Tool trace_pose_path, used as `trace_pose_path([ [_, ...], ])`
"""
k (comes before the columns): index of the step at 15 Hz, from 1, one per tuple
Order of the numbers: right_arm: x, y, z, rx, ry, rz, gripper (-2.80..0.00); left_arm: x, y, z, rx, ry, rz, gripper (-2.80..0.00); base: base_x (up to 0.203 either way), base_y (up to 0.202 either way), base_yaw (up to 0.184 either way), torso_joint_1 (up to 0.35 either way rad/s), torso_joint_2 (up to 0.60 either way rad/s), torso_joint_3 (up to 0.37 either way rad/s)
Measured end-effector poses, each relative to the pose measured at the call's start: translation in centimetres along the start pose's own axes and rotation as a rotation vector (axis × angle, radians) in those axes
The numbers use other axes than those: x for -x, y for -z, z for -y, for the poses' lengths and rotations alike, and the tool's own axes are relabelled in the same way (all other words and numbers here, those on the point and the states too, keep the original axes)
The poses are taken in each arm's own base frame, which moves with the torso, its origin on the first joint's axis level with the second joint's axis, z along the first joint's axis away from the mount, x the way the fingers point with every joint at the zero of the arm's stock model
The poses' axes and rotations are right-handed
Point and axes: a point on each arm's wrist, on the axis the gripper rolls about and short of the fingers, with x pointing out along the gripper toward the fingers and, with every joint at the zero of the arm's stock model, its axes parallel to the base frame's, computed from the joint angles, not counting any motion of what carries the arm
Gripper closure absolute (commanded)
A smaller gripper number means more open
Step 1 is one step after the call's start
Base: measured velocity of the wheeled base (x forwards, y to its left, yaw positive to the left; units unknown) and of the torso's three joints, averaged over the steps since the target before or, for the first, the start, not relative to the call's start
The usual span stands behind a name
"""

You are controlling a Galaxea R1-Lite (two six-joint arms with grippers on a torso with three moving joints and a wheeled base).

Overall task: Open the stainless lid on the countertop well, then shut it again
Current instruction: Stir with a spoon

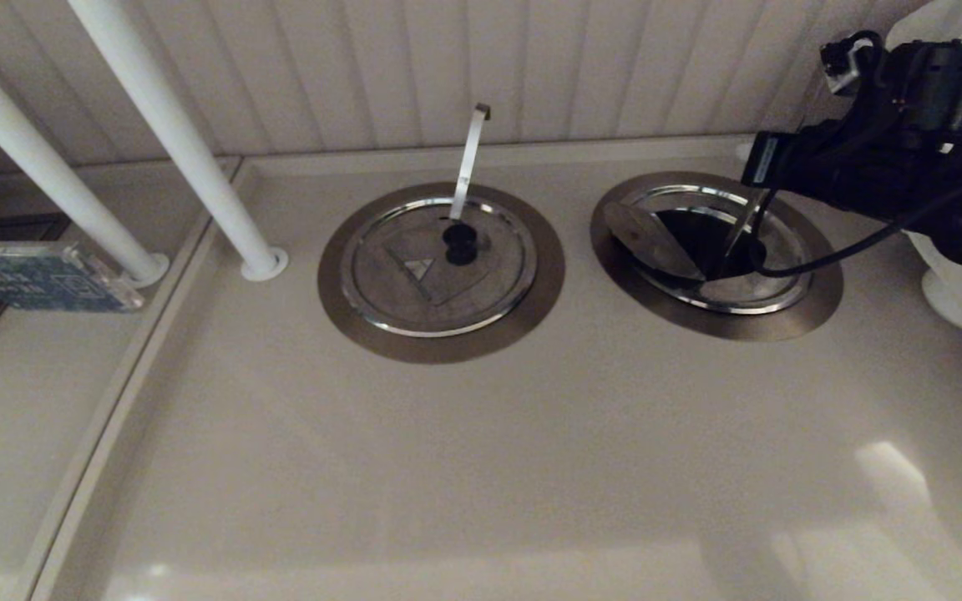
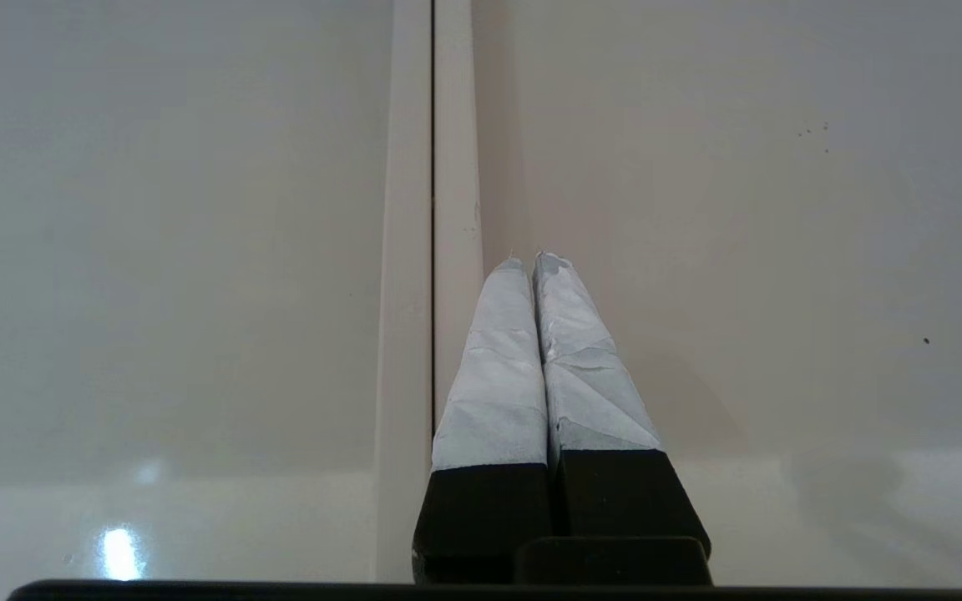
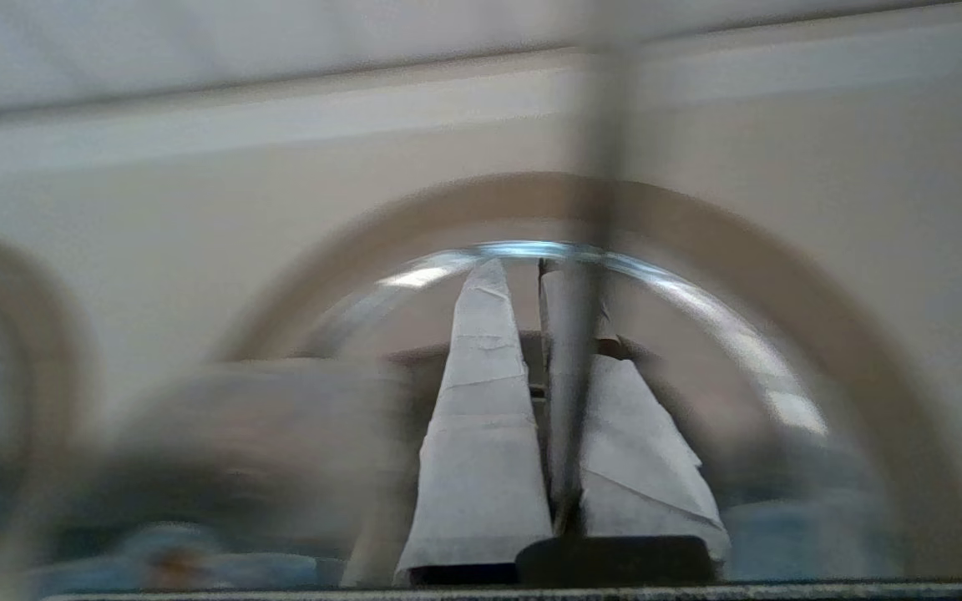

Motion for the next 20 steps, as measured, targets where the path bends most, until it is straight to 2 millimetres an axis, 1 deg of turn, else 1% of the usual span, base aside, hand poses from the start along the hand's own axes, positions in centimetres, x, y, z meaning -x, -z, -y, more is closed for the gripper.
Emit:
trace_pose_path([
  [2,0.0,-0.1,1.7,0.018,0.046,0.007,0.00,0.0,0.0,0.0,0.000,0.000,0.000,0.00,0.000,0.000,0.000,0.000,0.00,0.000],
  [3,-0.2,0.0,2.1,0.020,0.057,0.010,0.00,0.0,0.0,0.0,0.000,0.000,0.000,0.00,0.000,0.000,0.000,0.000,0.00,0.000],
  [5,-1.2,0.0,2.2,0.020,0.062,0.032,0.00,0.0,0.0,0.0,0.000,0.000,0.000,0.00,0.000,0.000,0.000,0.000,0.00,0.000],
  [7,-2.5,-0.2,1.5,0.018,0.062,0.059,0.00,0.0,0.0,0.0,0.000,0.000,0.000,0.00,0.000,0.000,0.000,0.000,0.00,0.000],
  [9,-3.6,0.0,-0.3,0.010,0.036,0.072,0.00,0.0,0.0,0.0,0.000,0.000,0.000,0.00,0.000,0.000,0.000,0.000,0.00,0.000],
  [11,-3.9,0.3,-2.0,0.003,0.008,0.068,0.00,0.0,0.0,0.0,0.000,0.000,0.000,0.00,0.000,0.000,0.000,0.000,0.00,0.000],
  [13,-3.5,0.6,-2.4,0.001,0.004,0.053,0.00,0.0,0.0,0.0,0.000,0.000,0.000,0.00,0.000,0.000,0.000,0.000,0.00,0.000],
  [14,-3.1,0.7,-2.2,0.002,0.010,0.041,0.00,0.0,0.0,0.0,0.000,0.000,0.000,0.00,0.000,0.000,0.000,0.000,0.00,0.000],
  [15,-2.7,0.8,-1.6,0.004,0.024,0.032,0.00,0.0,0.0,0.0,0.000,0.000,-0.001,0.00,0.000,0.000,0.000,0.000,0.00,0.000],
  [18,-1.3,0.6,1.5,0.010,0.068,0.015,0.00,0.0,0.0,0.0,0.000,0.000,0.000,0.00,0.000,0.000,0.000,0.000,0.00,0.000],
  [20,-1.0,0.5,3.1,0.013,0.084,0.015,0.00,0.0,0.0,0.0,0.001,0.000,0.000,0.00,0.000,0.000,0.000,0.000,0.00,0.000],
])
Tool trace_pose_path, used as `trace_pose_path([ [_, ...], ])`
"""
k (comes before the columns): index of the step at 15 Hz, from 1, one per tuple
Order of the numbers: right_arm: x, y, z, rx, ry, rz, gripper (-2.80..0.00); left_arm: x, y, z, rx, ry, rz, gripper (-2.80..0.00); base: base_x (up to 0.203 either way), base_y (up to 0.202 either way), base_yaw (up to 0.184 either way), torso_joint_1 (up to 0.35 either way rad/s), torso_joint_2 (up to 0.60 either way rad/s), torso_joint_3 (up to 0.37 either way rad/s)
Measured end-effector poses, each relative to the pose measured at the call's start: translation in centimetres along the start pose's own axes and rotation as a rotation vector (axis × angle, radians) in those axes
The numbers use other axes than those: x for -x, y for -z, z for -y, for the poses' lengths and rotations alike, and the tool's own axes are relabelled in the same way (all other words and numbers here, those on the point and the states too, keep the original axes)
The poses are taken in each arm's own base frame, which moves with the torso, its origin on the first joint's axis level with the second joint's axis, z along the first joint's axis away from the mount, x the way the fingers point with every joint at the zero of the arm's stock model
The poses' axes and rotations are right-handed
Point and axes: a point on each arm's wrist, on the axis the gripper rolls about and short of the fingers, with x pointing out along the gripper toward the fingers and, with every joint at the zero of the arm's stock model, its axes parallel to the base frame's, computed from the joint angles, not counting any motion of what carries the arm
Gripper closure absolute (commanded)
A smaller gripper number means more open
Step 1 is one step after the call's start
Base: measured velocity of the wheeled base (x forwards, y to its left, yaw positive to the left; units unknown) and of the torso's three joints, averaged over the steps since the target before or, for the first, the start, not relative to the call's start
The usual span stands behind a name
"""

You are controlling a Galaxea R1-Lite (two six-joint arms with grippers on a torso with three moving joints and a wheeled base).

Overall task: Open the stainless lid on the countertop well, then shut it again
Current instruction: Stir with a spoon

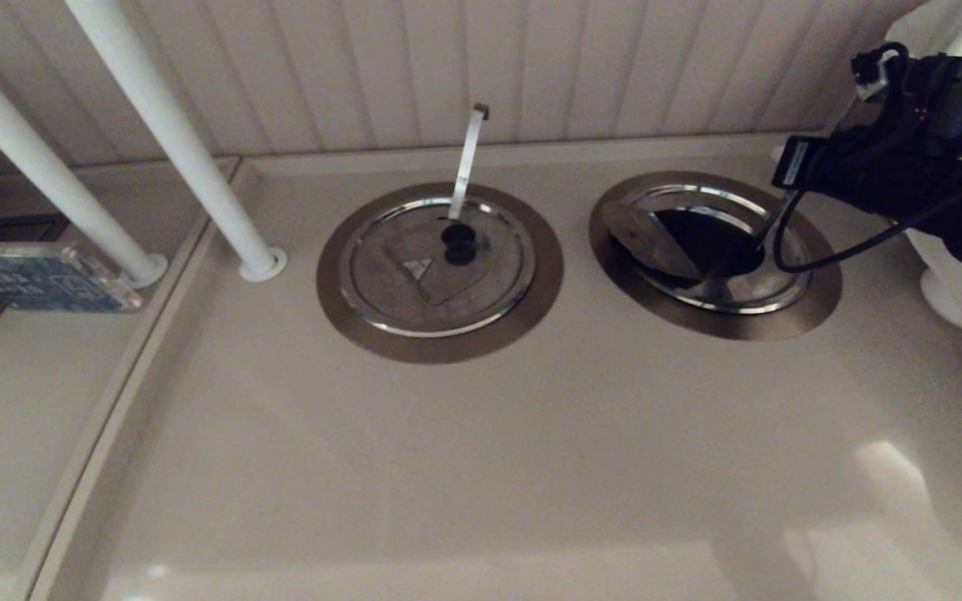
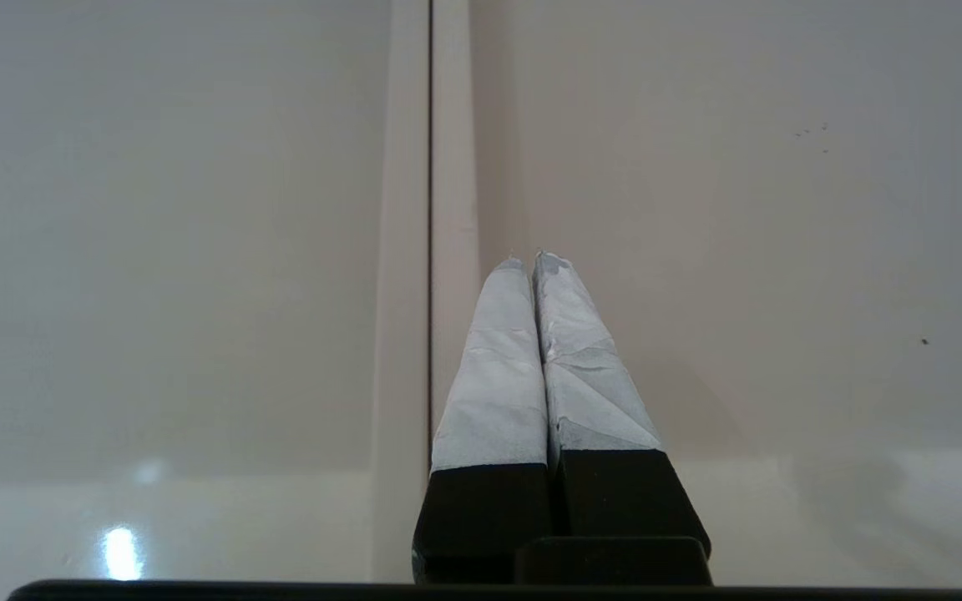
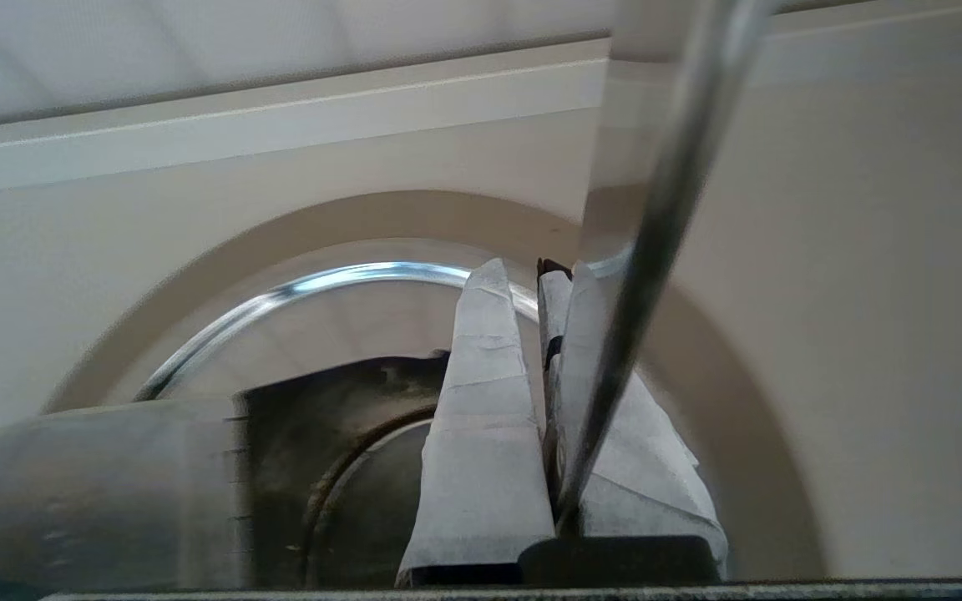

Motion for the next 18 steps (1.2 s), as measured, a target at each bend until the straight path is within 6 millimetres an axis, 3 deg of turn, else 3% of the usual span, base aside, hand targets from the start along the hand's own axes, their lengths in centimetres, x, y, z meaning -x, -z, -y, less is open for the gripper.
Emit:
trace_pose_path([
  [4,-1.2,-0.3,-0.2,-0.004,-0.005,0.026,0.00,0.0,0.0,0.0,0.000,0.000,0.000,0.00,0.000,0.000,0.000,0.000,0.00,0.000],
  [9,-2.2,0.1,-3.8,-0.012,-0.064,0.031,0.00,0.0,0.0,0.0,-0.001,0.000,0.000,0.00,0.000,0.000,0.000,0.000,0.00,0.000],
  [14,0.2,0.0,-3.9,-0.009,-0.071,-0.001,0.00,0.0,0.0,0.0,0.000,0.000,0.001,0.00,0.000,0.000,0.000,0.000,0.00,0.000],
  [18,2.3,0.0,-1.6,-0.005,-0.058,-0.024,0.00,0.0,0.0,0.0,-0.001,0.000,0.000,0.00,0.000,0.000,0.000,0.000,0.00,0.000],
])
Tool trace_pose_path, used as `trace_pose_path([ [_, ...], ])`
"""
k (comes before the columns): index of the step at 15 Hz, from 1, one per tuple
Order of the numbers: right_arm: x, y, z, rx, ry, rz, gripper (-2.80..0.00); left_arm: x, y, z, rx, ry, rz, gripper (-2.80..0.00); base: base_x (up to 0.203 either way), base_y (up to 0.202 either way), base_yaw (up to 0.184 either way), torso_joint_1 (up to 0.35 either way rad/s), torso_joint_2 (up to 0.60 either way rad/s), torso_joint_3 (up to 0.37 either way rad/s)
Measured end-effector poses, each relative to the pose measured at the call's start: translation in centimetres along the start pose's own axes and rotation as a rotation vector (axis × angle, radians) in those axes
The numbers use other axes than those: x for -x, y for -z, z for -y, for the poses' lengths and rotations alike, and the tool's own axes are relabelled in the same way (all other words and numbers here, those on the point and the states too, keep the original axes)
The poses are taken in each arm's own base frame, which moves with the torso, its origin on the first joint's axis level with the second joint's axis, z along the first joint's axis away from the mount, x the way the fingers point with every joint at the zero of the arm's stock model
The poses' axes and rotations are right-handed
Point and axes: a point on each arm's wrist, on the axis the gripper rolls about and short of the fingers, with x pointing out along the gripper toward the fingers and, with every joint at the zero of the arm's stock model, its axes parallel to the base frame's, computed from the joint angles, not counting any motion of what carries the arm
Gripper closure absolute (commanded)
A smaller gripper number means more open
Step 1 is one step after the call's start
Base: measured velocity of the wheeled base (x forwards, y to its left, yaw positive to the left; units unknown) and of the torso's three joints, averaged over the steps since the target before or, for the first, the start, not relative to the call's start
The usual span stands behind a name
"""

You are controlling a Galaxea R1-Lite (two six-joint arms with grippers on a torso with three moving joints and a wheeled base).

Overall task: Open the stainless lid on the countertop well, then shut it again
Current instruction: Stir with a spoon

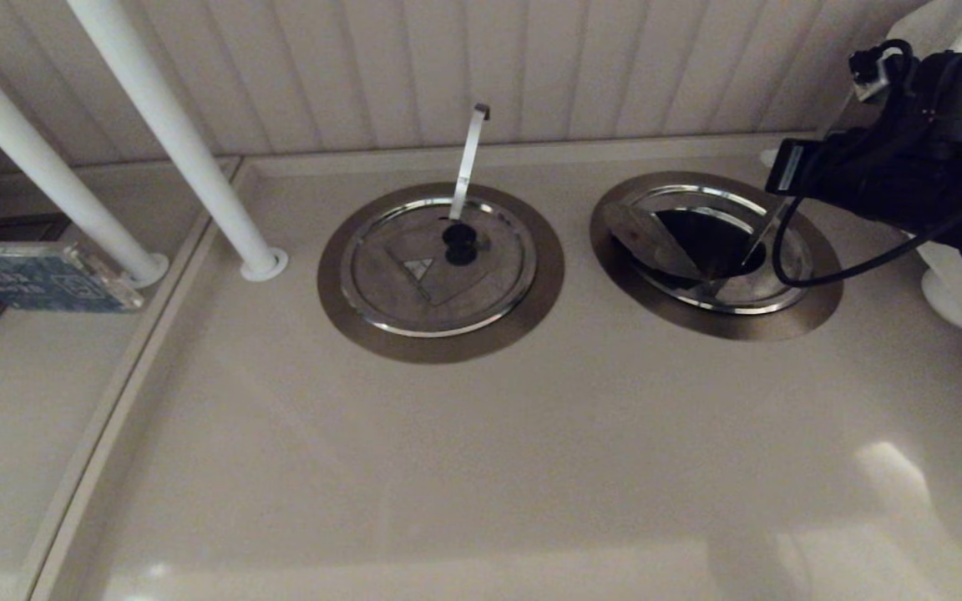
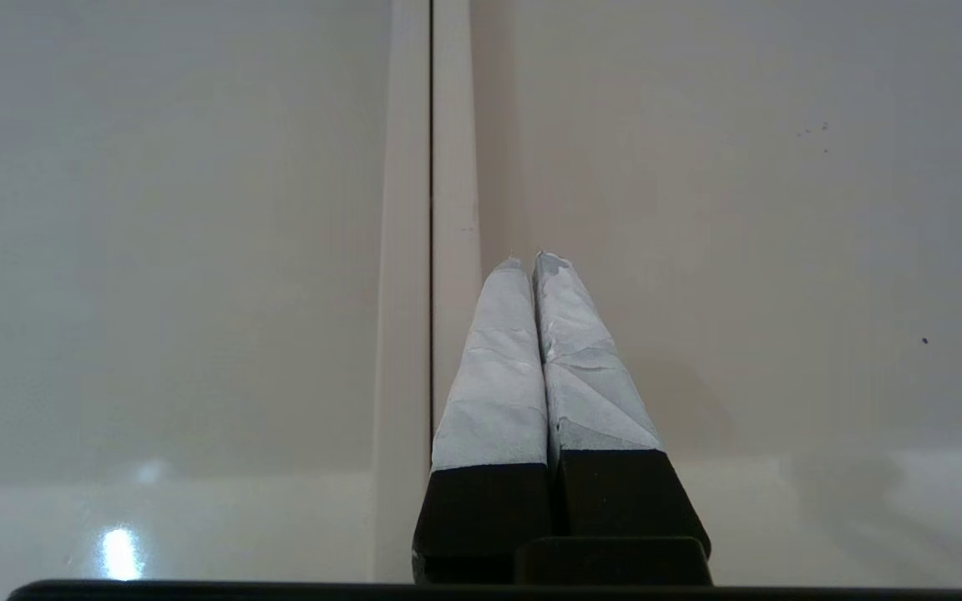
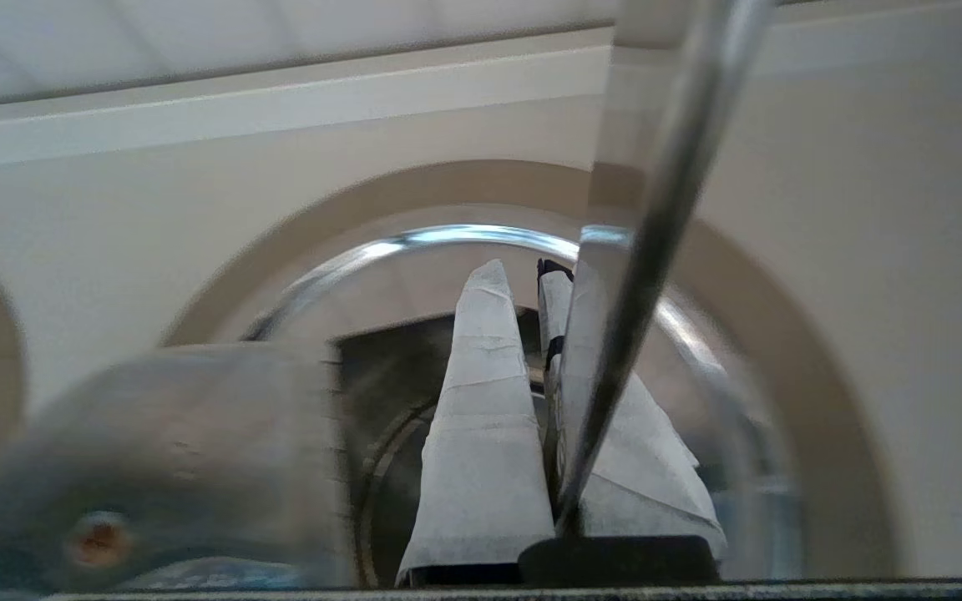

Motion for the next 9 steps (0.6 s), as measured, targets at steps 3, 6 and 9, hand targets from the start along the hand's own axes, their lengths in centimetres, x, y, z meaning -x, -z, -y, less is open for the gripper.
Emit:
trace_pose_path([
  [3,-0.5,0.0,1.0,0.000,0.022,0.001,0.00,0.0,0.0,0.0,0.000,0.000,0.000,0.00,0.000,0.000,0.000,0.000,0.00,0.000],
  [6,-1.9,-0.4,0.7,0.000,0.021,0.029,0.00,0.0,0.0,0.0,0.001,0.000,0.000,0.00,0.000,0.000,0.000,0.000,0.00,0.000],
  [9,-3.2,-0.2,-1.6,-0.002,0.010,0.040,0.00,0.0,0.0,0.0,0.000,0.000,0.000,0.00,0.000,0.000,0.000,0.000,0.00,0.000],
])
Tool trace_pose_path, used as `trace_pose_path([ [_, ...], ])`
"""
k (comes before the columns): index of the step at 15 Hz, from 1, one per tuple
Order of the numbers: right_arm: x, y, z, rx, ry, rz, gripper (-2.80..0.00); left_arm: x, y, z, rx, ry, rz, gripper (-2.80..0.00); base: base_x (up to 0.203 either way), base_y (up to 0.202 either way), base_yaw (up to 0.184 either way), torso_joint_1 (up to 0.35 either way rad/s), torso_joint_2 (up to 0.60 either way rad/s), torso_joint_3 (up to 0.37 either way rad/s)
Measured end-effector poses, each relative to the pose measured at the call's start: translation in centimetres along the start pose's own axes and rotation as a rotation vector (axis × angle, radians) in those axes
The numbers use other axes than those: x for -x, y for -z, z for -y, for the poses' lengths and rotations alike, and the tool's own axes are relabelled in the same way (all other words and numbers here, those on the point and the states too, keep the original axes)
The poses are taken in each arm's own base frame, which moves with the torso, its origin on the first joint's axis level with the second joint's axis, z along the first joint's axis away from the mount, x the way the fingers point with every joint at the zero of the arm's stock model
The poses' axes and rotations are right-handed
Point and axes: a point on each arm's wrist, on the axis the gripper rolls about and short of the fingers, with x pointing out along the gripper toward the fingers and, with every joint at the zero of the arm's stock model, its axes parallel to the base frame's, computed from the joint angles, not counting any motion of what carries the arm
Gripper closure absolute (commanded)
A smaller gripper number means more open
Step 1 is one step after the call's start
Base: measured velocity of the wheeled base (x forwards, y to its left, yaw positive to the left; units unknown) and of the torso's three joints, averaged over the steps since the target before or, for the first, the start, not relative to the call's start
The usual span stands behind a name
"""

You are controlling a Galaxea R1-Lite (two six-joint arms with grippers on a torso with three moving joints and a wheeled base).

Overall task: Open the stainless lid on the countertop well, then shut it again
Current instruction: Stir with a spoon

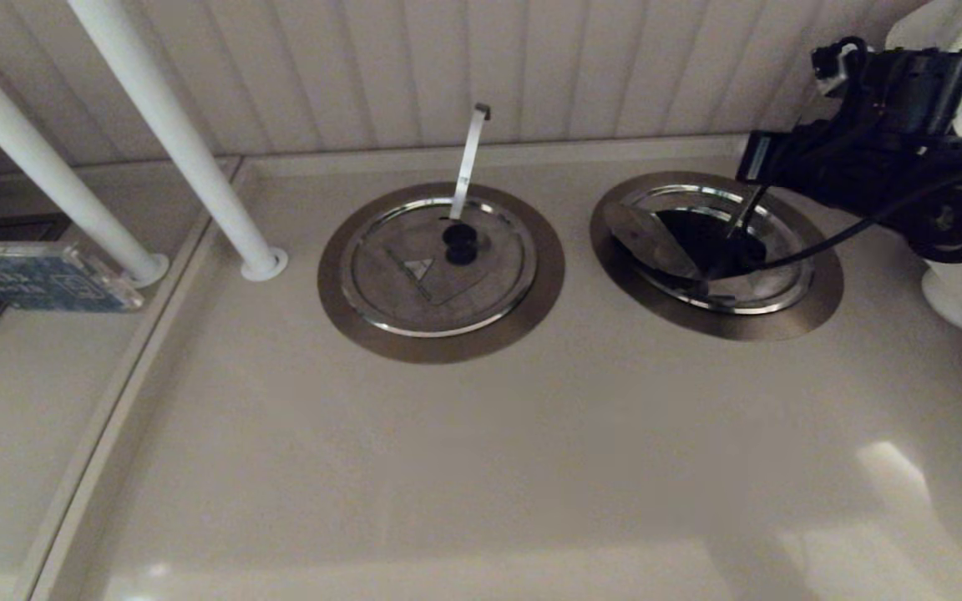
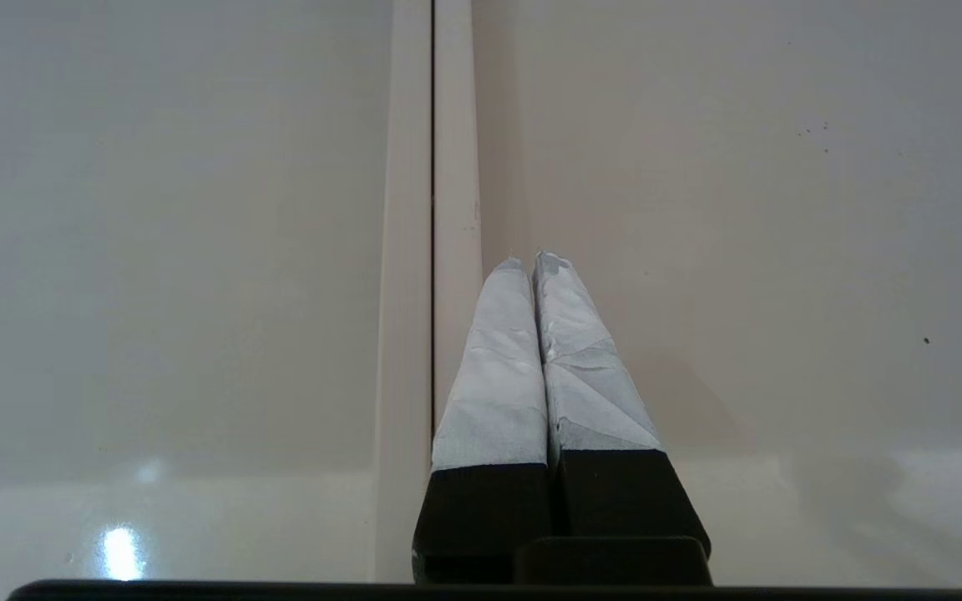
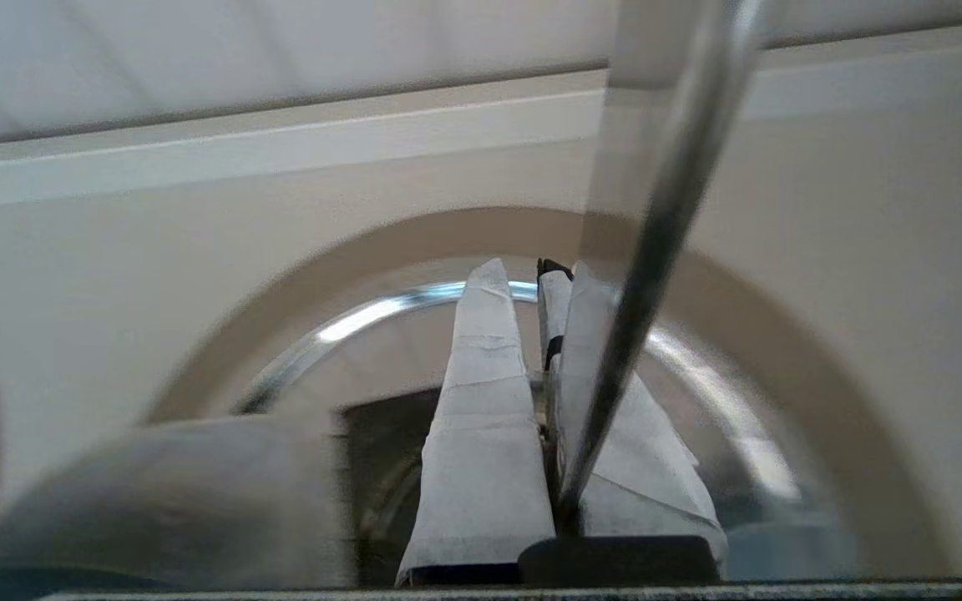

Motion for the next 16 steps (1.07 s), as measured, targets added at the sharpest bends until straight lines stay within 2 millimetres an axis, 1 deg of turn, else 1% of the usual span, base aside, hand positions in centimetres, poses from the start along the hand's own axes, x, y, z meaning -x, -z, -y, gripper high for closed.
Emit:
trace_pose_path([
  [2,-0.1,0.3,-1.8,-0.001,-0.032,-0.007,0.00,0.0,0.0,0.0,0.000,0.000,0.000,0.00,0.000,0.000,0.000,0.000,0.00,0.000],
  [3,0.0,0.5,-2.2,0.000,-0.039,-0.014,0.00,0.0,0.0,0.0,0.000,0.000,0.000,0.00,0.000,0.000,0.000,0.000,0.00,0.000],
  [6,1.1,1.0,-2.3,0.005,-0.038,-0.053,0.00,0.0,0.0,0.0,0.000,0.000,0.000,0.00,0.000,0.000,0.000,0.000,0.00,0.000],
  [7,1.5,1.0,-1.8,0.005,-0.029,-0.062,0.00,0.0,0.0,0.0,0.000,0.000,0.000,0.00,0.000,0.000,0.000,0.000,0.00,0.000],
  [9,2.2,0.9,-0.1,0.003,0.001,-0.071,0.00,0.0,0.0,0.0,0.000,0.000,0.000,0.00,0.000,0.000,0.000,0.000,0.00,0.000],
  [11,2.2,0.7,1.3,0.005,0.013,-0.069,0.00,0.0,0.0,0.0,0.000,0.000,0.000,0.00,0.000,0.000,0.000,0.000,0.00,0.000],
  [13,1.5,0.7,1.8,0.010,0.027,-0.063,0.00,0.0,0.0,0.0,0.000,0.000,0.001,0.00,0.000,0.000,0.000,0.000,0.00,0.000],
  [16,-0.4,1.2,1.9,0.011,0.034,-0.056,0.00,0.0,0.0,0.0,0.000,0.000,0.000,0.00,0.000,0.000,0.000,0.000,0.00,0.000],
])
